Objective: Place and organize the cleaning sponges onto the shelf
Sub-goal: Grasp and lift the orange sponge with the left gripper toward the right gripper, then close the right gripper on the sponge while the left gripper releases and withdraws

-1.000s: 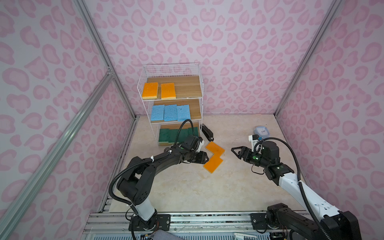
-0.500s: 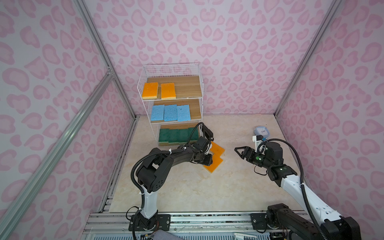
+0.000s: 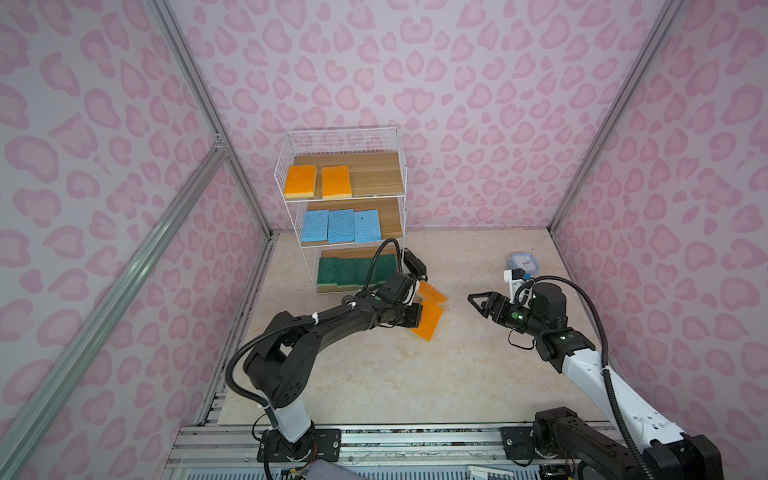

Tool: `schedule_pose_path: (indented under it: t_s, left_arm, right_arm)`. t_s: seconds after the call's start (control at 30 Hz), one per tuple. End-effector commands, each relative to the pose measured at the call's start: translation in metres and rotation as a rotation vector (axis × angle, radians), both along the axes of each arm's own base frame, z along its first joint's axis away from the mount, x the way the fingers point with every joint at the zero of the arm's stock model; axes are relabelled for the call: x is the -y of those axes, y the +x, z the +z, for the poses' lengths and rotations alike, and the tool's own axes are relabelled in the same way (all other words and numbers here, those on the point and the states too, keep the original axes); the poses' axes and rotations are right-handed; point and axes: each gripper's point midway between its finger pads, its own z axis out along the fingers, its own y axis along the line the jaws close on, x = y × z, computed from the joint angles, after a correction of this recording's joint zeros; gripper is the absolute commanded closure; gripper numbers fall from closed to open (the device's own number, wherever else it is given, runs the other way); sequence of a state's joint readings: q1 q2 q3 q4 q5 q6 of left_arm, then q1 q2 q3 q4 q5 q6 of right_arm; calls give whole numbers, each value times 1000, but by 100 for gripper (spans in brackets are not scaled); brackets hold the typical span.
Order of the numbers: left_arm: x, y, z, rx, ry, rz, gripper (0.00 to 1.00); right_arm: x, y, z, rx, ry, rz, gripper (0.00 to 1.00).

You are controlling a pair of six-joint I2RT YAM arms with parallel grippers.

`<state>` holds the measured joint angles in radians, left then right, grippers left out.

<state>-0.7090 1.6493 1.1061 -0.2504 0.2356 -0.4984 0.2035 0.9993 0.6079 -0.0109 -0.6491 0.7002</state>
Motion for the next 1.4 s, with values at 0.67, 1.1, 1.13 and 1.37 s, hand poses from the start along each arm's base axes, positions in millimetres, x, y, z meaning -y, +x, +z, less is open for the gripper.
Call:
schedule_pose_path:
  t_s: [0.67,1.1,1.13,1.37]
  left_arm:
    - [-79,-11,193,150,-505,370,96]
    - [-82,-8,200,163,-516,378,96]
    - [-82,-8,200,165,-515,379,96]
    - [-88,-8,209,186,-531,381,95]
  right_arm:
    - [-146,-43,96,244,182,407,31]
    - [-173,-31,109,239,239,441,60]
    - [-173,-30,109,238,239,439,64]
    - [-174,-28,119,252,233,433,95]
